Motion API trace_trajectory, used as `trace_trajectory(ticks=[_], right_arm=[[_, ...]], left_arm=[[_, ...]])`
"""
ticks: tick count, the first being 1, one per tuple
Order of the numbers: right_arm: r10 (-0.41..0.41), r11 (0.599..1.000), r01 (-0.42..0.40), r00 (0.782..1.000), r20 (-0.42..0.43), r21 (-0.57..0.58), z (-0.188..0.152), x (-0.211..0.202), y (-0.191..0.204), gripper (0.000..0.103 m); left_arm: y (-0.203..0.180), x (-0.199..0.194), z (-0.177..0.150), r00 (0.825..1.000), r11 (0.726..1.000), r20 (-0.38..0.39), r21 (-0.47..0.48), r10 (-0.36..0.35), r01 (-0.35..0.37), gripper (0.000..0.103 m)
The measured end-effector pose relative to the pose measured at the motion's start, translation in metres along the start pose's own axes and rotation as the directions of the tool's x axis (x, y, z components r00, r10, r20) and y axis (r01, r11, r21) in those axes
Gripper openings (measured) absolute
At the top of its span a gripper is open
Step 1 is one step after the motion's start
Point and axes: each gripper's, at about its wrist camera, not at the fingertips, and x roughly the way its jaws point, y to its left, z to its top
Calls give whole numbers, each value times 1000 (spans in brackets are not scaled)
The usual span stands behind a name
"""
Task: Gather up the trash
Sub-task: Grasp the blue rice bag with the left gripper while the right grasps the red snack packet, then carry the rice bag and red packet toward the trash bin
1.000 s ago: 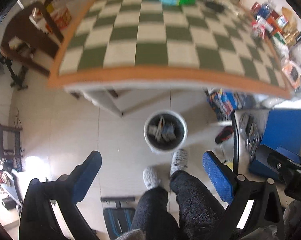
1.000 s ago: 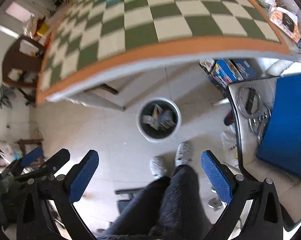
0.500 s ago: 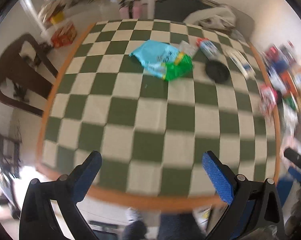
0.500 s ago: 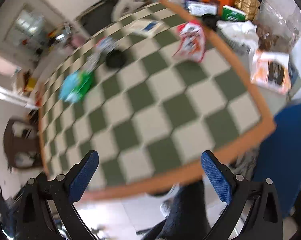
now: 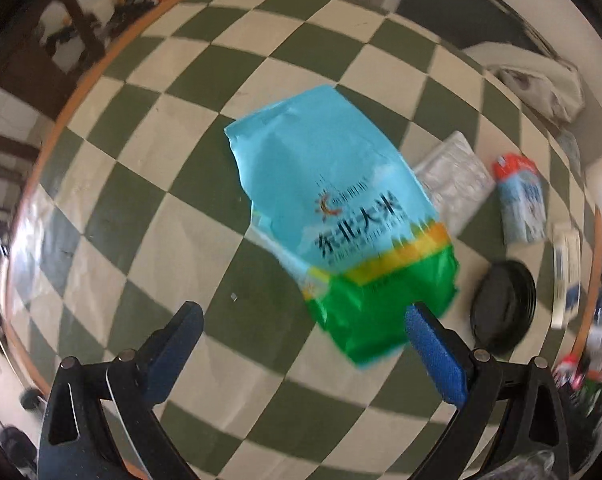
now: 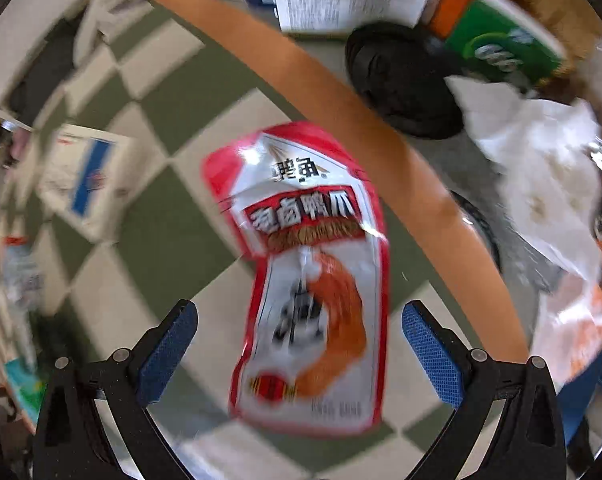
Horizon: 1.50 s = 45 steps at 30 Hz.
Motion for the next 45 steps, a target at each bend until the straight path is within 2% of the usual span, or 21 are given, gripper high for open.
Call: trace_trajectory(ticks=[1,2,5,8,10,12,13,15,17,21,27,28,35,41,45], right_arm=[[-34,999,34,999,12,-17,1,2,4,97],[-46,998,47,998,43,-41,1,2,10,91],[-22,990,36,994,103,-137,-2,-1,33,62],[-7,966,35,994,110,-257,-8,4,61,60],[3,944,38,992,123,-328,-12,7,78,59],[18,929,29,992,125,-368,-14,8,89,55],[27,924,21,992,120,-382,-14,10,93,55],[46,915,0,993,105,-403,-14,13,98,54],[53,907,-6,993,101,-421,-15,15,102,53],[84,904,-44,993,77,-425,-15,19,99,51],[135,903,-100,989,55,-418,-30,12,84,51],[149,900,-112,987,56,-421,-35,7,80,51],[204,879,-169,979,30,-445,-74,-22,68,50],[234,860,-191,972,32,-473,-154,-58,63,50],[268,851,-214,962,45,-480,-213,-81,53,50]], left_arm=[[2,4,3,1000,1000,-8,-17,-4,4,103],[5,6,4,1000,999,-14,-34,-13,13,103],[12,17,8,997,994,-45,-96,-59,54,103],[17,29,14,992,984,-59,-148,-111,101,103],[19,30,18,987,973,-36,-181,-154,145,100],[18,29,22,985,970,-19,-176,-173,167,79],[17,27,24,983,969,-9,-167,-185,181,72],[10,19,29,979,974,18,-105,-202,203,33],[1,8,28,985,986,39,-21,-166,167,23],[-8,-12,17,990,987,93,131,-108,95,14],[8,-48,-27,982,968,182,250,-56,9,13],[6,-47,-20,981,966,189,260,-46,-4,13],[20,-68,-71,970,939,241,326,30,-110,13],[60,-74,-121,970,923,236,361,51,-136,12],[92,-87,-152,968,916,249,386,13,-112,12]])
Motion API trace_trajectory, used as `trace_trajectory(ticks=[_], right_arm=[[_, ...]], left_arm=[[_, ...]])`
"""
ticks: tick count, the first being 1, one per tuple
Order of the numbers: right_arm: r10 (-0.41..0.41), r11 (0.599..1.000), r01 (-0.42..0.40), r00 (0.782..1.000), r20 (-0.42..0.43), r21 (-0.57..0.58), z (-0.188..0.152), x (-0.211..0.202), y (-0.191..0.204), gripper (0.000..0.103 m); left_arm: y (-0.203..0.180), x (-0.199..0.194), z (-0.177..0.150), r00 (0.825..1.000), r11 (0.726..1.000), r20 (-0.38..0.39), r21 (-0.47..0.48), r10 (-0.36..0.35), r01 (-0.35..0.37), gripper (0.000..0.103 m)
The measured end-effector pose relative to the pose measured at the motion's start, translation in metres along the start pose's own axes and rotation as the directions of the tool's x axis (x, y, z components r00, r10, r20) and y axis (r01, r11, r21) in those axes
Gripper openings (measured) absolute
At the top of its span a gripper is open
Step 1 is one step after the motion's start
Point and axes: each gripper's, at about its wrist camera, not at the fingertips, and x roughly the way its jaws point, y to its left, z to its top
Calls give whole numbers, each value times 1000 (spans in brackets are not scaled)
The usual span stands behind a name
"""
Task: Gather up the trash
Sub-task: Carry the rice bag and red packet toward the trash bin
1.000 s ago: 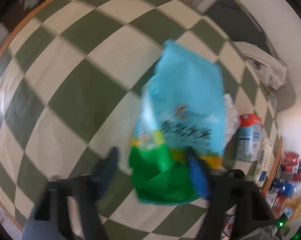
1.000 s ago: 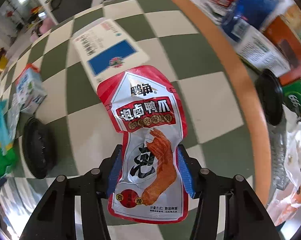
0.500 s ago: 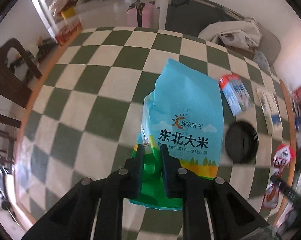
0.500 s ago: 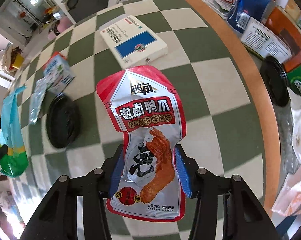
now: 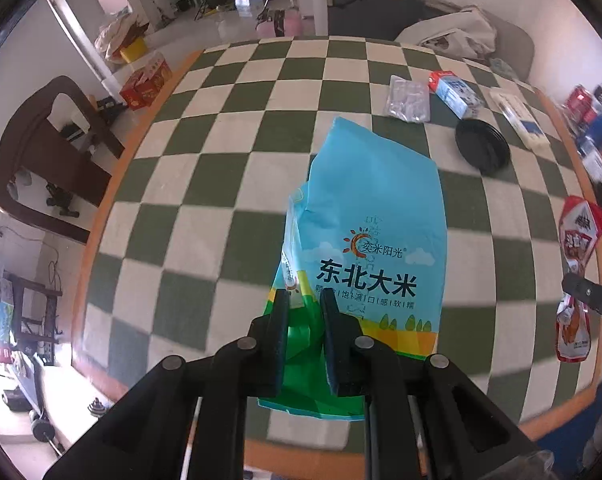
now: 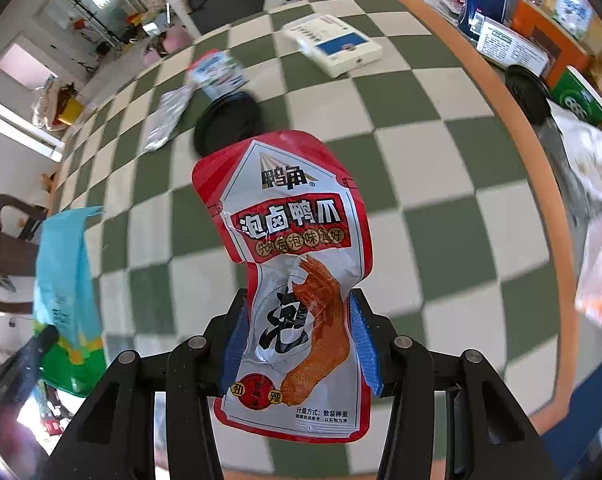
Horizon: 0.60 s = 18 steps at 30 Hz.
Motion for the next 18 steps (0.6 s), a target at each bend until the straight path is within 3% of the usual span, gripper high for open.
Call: trace_trajectory(ticks=[4,9,14,18], right_arm=[[23,1000,-23,999,35,0,-55,-30,19,50],[26,999,-29,997,77,31,-143,-67,45,50],[44,995,-48,997,57,84,-239,-92,65,50],[61,993,-59,998,-22,101,-305,-89,70,50]], left_arm=[[28,-27,-45,998,998,44,31,-47,46,12],[58,-53,-103,993,992,42,74,-109,106,12],[84,-64,-170,987,981,-39,103,-158,161,12],[104,-54,-219,977,976,-126,111,-171,185,12]])
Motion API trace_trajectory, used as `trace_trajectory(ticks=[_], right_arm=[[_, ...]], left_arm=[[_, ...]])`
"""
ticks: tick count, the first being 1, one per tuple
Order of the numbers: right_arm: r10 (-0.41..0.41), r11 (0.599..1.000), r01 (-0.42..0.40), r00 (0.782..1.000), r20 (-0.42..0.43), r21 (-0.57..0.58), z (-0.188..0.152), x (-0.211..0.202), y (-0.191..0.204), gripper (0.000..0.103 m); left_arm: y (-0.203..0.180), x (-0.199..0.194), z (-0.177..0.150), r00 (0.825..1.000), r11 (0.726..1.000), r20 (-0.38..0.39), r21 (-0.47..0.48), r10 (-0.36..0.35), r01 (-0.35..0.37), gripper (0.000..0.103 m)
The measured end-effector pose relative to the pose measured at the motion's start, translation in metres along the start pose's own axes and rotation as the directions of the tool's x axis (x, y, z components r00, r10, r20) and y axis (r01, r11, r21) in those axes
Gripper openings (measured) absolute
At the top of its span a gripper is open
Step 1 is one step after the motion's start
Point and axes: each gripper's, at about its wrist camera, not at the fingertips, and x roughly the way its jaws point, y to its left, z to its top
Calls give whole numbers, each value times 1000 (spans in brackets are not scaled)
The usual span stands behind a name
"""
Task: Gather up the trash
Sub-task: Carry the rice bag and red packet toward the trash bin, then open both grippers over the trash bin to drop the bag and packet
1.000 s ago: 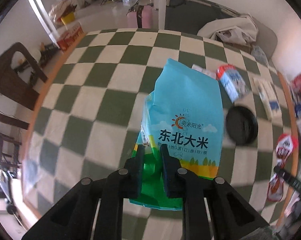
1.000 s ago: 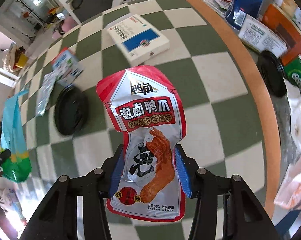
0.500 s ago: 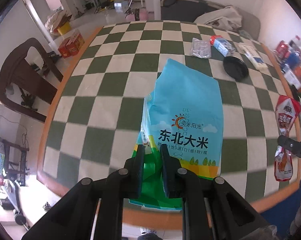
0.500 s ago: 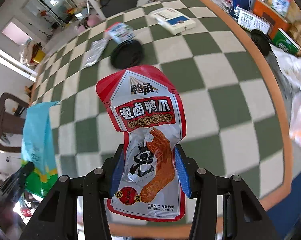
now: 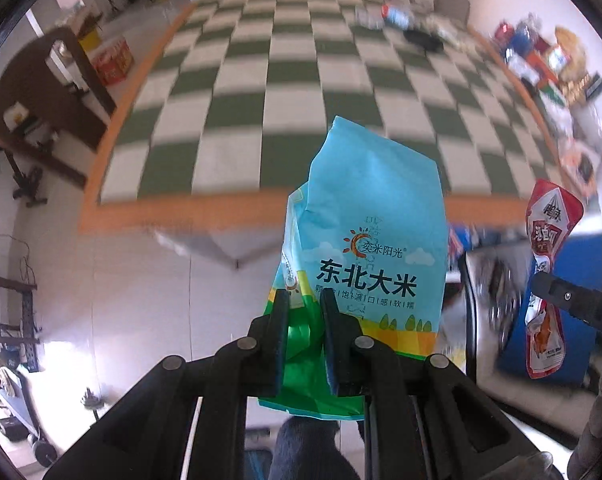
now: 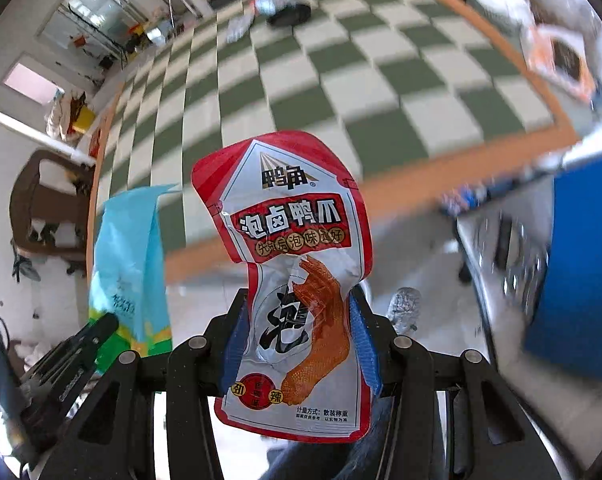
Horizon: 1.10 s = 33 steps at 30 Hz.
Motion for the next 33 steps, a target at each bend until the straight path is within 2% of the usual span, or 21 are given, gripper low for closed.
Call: trace_trajectory(ticks=[4,8,12,17,21,22,23,25,26,27,31,33], right_arm=[[-19,1000,19,997,-75,-4,-51,24,-12,50],[-48,999,49,987,-154,7,-84,83,-37,50],[-62,997,69,975,-213,24,-99,166,-64,50],[-78,996,88,963,-258,30,-104,291,-93,50],[-48,997,61,955,-292,36,-102,386,-110,52],[-27,998,42,951,-308,43,-101,408,-113,54],[-7,998,26,948,-318,57,-101,425,-117,59],[28,996,0,944,-328,86,-100,460,-125,62],[30,996,-1,945,-326,89,-101,470,-127,72],[30,996,-1,946,-323,91,-102,478,-130,88],[-9,998,26,954,-299,54,-103,492,-131,103],[-62,998,68,960,-273,13,-103,489,-128,103]], left_arm=[[11,45,-39,995,1000,-100,-31,-7,4,13],[10,117,-63,980,998,-197,-62,-25,13,13],[11,219,-71,961,993,-270,-114,-58,28,13],[15,332,-68,943,988,-325,-153,-68,19,15],[11,410,-65,917,990,-383,-126,-110,66,17],[9,422,-65,917,992,-387,-108,-100,62,18],[7,430,-64,918,995,-387,-88,-84,54,22],[5,446,-63,924,998,-379,-60,-49,28,49],[8,450,-64,926,998,-374,-64,-48,26,72],[8,453,-63,928,997,-369,-69,-45,21,87],[19,449,-70,933,996,-361,-84,-21,-10,102],[20,443,-74,937,997,-350,-72,2,-29,103]])
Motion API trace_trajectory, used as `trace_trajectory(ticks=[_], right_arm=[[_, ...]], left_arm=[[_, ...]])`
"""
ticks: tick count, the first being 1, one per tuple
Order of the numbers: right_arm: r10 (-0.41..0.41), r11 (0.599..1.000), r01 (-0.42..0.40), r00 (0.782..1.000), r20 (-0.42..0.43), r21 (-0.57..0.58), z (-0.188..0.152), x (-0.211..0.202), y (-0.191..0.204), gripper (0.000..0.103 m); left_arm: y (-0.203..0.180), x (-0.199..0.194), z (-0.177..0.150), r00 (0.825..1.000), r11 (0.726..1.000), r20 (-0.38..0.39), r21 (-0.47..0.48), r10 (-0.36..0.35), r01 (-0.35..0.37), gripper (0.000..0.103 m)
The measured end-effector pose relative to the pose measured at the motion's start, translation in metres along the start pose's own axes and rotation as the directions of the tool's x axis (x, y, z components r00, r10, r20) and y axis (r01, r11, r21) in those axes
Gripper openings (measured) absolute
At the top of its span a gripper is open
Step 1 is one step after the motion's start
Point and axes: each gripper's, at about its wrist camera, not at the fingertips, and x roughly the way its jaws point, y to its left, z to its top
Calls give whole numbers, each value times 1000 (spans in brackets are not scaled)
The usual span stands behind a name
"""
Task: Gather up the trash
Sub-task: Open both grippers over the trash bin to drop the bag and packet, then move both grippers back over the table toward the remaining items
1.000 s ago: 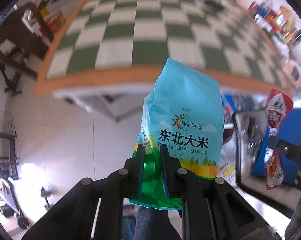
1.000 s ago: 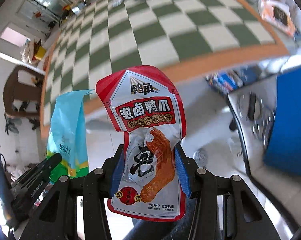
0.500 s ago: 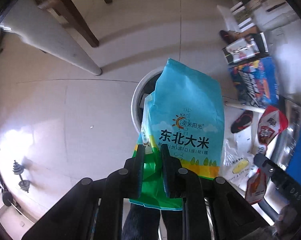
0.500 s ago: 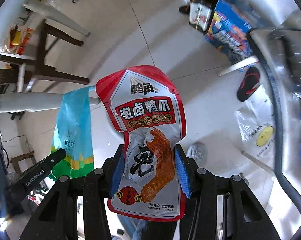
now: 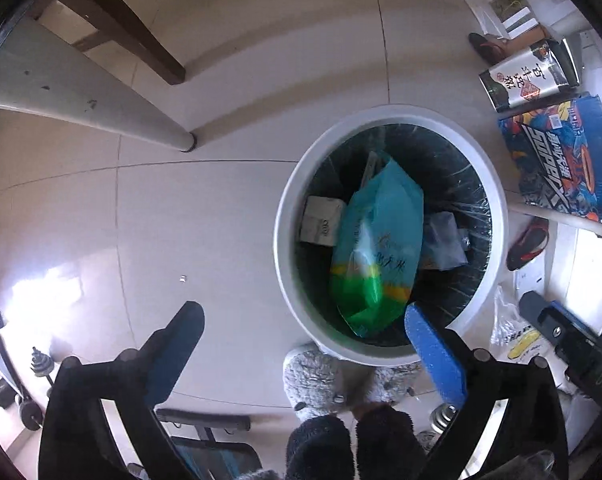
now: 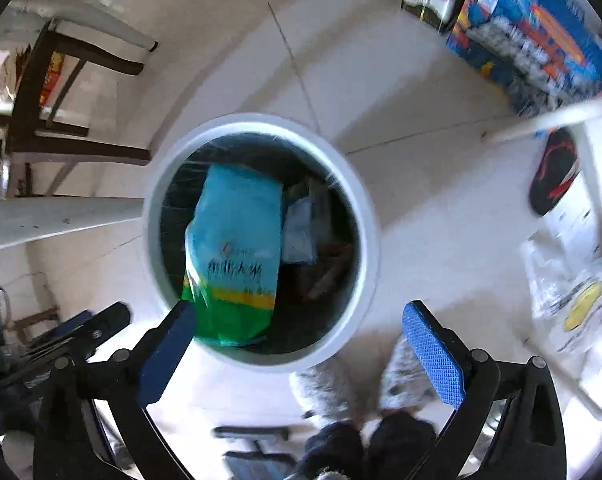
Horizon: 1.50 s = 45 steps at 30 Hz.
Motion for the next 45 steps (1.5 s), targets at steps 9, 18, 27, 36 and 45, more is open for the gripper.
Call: trace_trajectory(ticks=[9,18,27,36,45], right_arm=[[-162,982,166,985,54,-93,-11,-31,12,103],[-181,970,192,980,88,-146,-31,-91,29,103],[-182,964,202,975,126,-175,-61,-183,48,103],[-160,966,185,977,141,-182,-98,-294,77,103],[-139,974,162,979,147,-161,-127,-394,96,103]], left_arm=[[-2,-37,-25,996,999,77,8,42,-42,103],[-9,-95,-49,994,999,100,0,41,-41,103],[-3,-172,-85,994,999,105,-34,28,-25,103],[-2,-272,-123,991,1000,133,-21,7,-4,103],[-2,-361,-147,984,999,177,38,-23,17,103]])
